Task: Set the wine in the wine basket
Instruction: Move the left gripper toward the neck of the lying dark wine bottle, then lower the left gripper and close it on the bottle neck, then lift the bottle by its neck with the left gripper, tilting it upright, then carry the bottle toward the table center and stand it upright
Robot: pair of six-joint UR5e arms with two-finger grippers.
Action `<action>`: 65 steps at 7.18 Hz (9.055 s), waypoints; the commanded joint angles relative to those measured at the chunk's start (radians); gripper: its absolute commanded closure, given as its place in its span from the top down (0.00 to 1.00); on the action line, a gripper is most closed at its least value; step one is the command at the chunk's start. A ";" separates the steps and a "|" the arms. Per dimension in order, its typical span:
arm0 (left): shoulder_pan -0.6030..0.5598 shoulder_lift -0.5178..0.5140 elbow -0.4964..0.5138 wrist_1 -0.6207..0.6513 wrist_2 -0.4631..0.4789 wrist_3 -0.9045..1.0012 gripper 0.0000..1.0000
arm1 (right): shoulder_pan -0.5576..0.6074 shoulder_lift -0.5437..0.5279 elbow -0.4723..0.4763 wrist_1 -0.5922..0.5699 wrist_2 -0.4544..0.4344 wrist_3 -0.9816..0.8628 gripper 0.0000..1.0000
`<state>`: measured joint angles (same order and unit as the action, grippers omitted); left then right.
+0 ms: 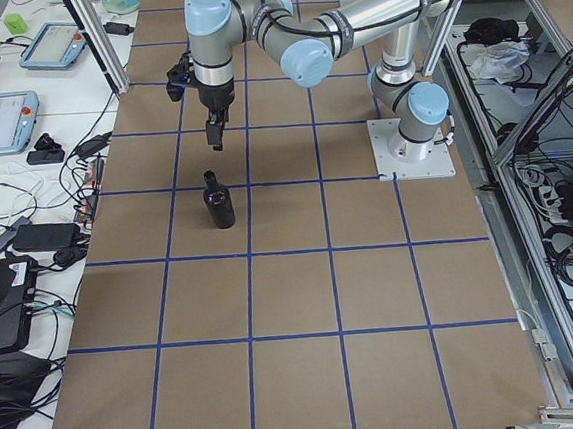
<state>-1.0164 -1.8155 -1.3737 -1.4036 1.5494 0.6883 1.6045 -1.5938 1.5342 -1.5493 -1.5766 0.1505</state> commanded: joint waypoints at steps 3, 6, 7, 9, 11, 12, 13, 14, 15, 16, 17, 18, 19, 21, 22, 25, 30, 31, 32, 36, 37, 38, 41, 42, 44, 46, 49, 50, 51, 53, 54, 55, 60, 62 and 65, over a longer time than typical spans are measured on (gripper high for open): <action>0.009 -0.126 0.005 0.063 -0.031 -0.009 1.00 | 0.000 0.000 0.001 0.000 0.000 -0.014 1.00; 0.009 -0.146 0.001 0.061 -0.032 -0.016 0.84 | 0.000 0.000 0.000 0.000 0.000 -0.014 1.00; 0.009 -0.154 0.002 0.061 -0.032 -0.016 0.79 | 0.000 0.000 0.000 0.000 0.000 -0.014 1.00; 0.009 -0.156 0.002 0.057 -0.035 -0.015 0.75 | 0.000 0.000 0.000 0.000 0.000 -0.014 1.00; 0.009 -0.165 0.004 0.061 -0.037 -0.015 0.72 | 0.000 0.000 0.000 0.002 0.001 -0.014 1.00; 0.009 -0.166 0.004 0.063 -0.037 -0.016 0.68 | 0.000 0.000 0.000 0.000 0.001 -0.014 1.00; 0.009 -0.168 0.004 0.064 -0.035 -0.016 0.68 | 0.000 0.000 0.000 0.002 0.001 -0.014 1.00; 0.009 -0.172 0.007 0.072 -0.034 -0.016 0.66 | 0.000 0.000 0.000 0.002 0.004 -0.012 1.00; 0.009 -0.173 0.007 0.075 -0.035 -0.016 0.64 | 0.000 0.000 0.000 0.002 0.018 -0.012 1.00; 0.009 -0.174 0.007 0.075 -0.035 -0.016 0.60 | 0.000 0.000 0.000 0.002 0.018 -0.012 1.00; 0.009 -0.173 0.005 0.075 -0.035 -0.016 0.56 | 0.000 0.000 0.000 0.003 0.018 -0.014 1.00; 0.009 -0.174 0.005 0.074 -0.032 -0.016 0.38 | 0.000 0.000 0.000 0.002 0.018 -0.014 1.00; 0.009 -0.173 0.002 0.063 -0.028 -0.015 0.15 | 0.000 0.000 0.000 0.002 0.017 -0.014 1.00; 0.009 -0.171 0.001 0.049 -0.023 -0.006 0.00 | 0.000 0.000 0.000 0.002 0.017 -0.014 1.00; 0.009 -0.165 0.001 0.049 -0.026 -0.006 0.00 | 0.000 0.001 0.000 0.002 0.017 -0.014 1.00; 0.004 -0.143 0.004 0.029 -0.032 -0.013 0.00 | -0.002 0.002 0.000 0.002 0.017 -0.016 1.00; -0.160 -0.079 -0.036 -0.038 -0.080 -0.208 0.00 | -0.002 0.003 0.000 0.002 0.013 -0.046 1.00; -0.178 -0.085 -0.051 -0.028 -0.086 -0.216 0.00 | -0.002 0.003 0.000 0.002 0.013 -0.046 1.00; -0.179 -0.097 -0.051 -0.026 -0.086 -0.216 0.00 | -0.002 0.003 0.000 0.002 0.015 -0.046 1.00; -0.179 -0.084 -0.038 -0.023 -0.075 -0.208 0.71 | -0.002 0.003 0.000 0.002 0.015 -0.046 1.00; -0.179 -0.081 -0.036 -0.025 -0.075 -0.204 0.99 | -0.002 0.003 0.000 0.002 0.017 -0.046 1.00; -0.179 -0.073 -0.036 -0.025 -0.065 -0.199 1.00 | -0.002 0.003 0.000 0.002 0.017 -0.046 1.00; -0.177 -0.068 -0.036 -0.026 -0.020 -0.191 1.00 | -0.002 0.003 0.000 0.002 0.015 -0.046 1.00; -0.179 -0.065 -0.038 -0.029 -0.017 -0.193 1.00 | -0.002 0.003 0.000 0.002 0.017 -0.046 1.00; -0.174 -0.067 -0.054 -0.037 -0.014 -0.191 0.98 | -0.002 0.003 0.000 0.000 0.015 -0.046 1.00; -0.174 -0.074 -0.071 -0.035 0.023 -0.191 0.92 | -0.002 0.003 0.000 0.002 0.017 -0.046 1.00; -0.172 -0.090 -0.073 -0.026 0.021 -0.191 0.75 | -0.002 0.003 0.000 0.002 0.017 -0.046 1.00; -0.172 -0.094 -0.071 -0.023 0.017 -0.191 0.73 | -0.002 0.003 0.000 0.000 0.017 -0.046 1.00; -0.172 -0.096 -0.065 -0.022 0.015 -0.196 0.72 | -0.002 0.003 0.000 0.002 0.017 -0.046 1.00; -0.172 -0.103 -0.059 0.000 0.015 -0.193 0.68 | -0.002 0.003 0.001 0.002 0.017 -0.046 1.00; -0.172 -0.107 -0.059 0.000 0.014 -0.191 0.64 | -0.002 0.003 0.000 0.000 0.017 -0.046 1.00; -0.172 -0.107 -0.059 -0.002 0.011 -0.196 0.64 | -0.002 0.003 0.000 0.000 0.017 -0.046 1.00; -0.176 -0.087 -0.067 -0.049 0.008 -0.194 0.00 | -0.002 0.003 0.001 0.000 0.017 -0.048 1.00; -0.244 -0.035 -0.065 -0.107 -0.003 -0.270 0.00 | -0.002 0.003 0.000 0.000 0.015 -0.048 1.00; -0.405 0.027 -0.100 -0.164 -0.087 -0.392 0.00 | -0.002 0.003 0.000 0.000 0.015 -0.048 1.00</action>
<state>-1.3449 -1.8121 -1.4515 -1.5555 1.4838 0.3425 1.6030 -1.5913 1.5346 -1.5493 -1.5616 0.1028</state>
